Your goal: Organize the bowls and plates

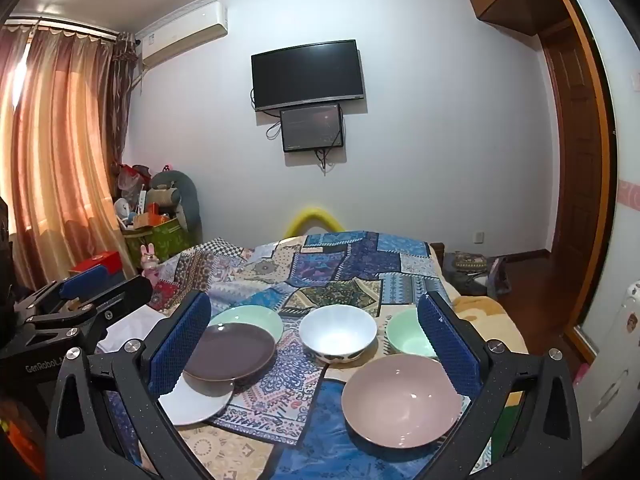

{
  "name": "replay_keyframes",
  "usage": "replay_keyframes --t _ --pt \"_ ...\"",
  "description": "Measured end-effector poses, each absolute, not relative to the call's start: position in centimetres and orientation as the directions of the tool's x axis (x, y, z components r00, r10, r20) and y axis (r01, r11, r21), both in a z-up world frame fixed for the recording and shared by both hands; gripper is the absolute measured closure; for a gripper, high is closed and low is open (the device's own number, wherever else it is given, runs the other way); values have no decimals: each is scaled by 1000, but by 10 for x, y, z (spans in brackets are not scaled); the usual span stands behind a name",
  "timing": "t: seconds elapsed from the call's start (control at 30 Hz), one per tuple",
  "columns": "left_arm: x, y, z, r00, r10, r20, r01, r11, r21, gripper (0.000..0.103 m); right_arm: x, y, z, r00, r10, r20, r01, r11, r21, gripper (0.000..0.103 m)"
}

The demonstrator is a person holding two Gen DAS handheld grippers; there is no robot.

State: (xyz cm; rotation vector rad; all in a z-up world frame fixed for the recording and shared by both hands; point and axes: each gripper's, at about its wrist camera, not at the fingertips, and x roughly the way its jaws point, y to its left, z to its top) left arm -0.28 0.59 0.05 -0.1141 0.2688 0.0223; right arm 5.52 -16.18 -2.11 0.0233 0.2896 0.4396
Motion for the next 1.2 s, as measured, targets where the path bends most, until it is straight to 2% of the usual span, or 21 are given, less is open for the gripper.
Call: replay_keyframes --t 1.2 --pt "-5 9 -3 961 9 -276 -38 994 -101 0 50 -156 -20 856 443 -268 -439 895 78 0"
